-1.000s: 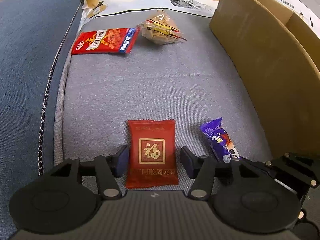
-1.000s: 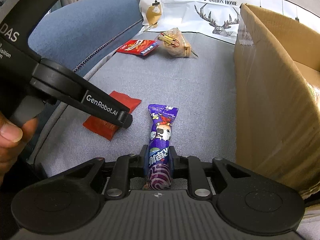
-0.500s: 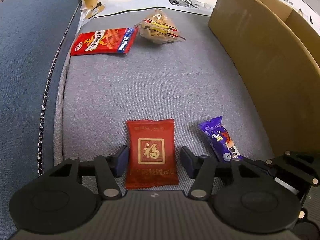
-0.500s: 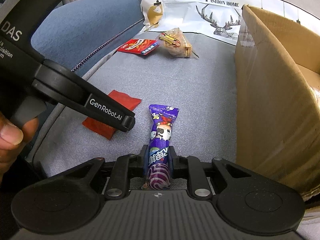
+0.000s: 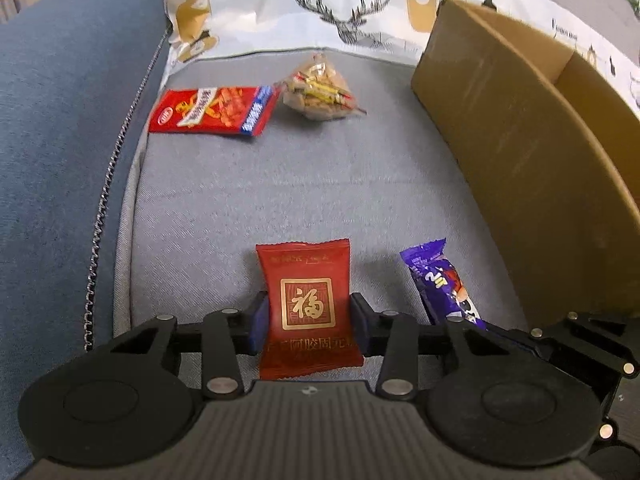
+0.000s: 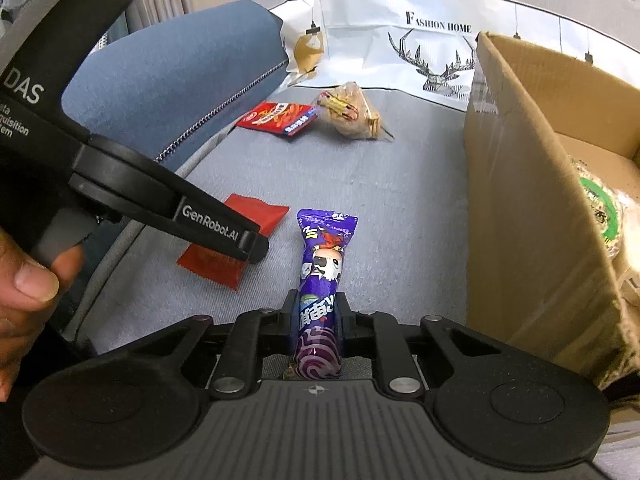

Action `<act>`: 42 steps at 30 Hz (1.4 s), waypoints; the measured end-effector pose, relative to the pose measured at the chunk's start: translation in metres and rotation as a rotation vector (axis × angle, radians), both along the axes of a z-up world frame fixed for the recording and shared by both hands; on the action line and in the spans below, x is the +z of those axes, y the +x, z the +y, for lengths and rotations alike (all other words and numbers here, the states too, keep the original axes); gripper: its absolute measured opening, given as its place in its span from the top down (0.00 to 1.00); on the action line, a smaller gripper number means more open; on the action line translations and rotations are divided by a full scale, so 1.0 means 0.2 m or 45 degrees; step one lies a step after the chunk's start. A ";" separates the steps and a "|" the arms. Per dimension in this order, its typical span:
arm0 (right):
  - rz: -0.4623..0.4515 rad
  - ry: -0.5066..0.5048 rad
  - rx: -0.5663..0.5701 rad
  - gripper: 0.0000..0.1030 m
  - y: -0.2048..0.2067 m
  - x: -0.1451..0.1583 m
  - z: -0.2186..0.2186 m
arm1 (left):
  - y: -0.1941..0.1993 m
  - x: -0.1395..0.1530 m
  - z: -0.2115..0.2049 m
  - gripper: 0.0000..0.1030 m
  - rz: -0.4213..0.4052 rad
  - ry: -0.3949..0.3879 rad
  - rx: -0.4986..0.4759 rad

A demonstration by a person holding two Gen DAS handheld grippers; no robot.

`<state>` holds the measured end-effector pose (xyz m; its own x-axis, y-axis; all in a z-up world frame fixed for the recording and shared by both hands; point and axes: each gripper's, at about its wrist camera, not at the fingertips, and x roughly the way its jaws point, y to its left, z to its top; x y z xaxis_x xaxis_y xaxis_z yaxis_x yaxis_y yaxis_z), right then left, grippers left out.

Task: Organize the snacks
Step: 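Lift both held snacks and carry them over the cardboard box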

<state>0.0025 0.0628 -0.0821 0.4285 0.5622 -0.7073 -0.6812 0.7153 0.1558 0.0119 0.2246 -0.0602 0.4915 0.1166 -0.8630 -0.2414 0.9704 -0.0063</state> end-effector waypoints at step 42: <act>-0.455 0.331 -0.539 0.83 0.67 0.61 -1.07 | 0.09 0.41 -0.38 0.55 -0.516 0.072 -0.096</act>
<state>0.1369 -0.1508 0.0401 0.8381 0.4260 -0.3408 -0.3882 0.9046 0.1759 0.0306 0.1496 0.0224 0.7991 0.1087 -0.5913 -0.1584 0.9868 -0.0326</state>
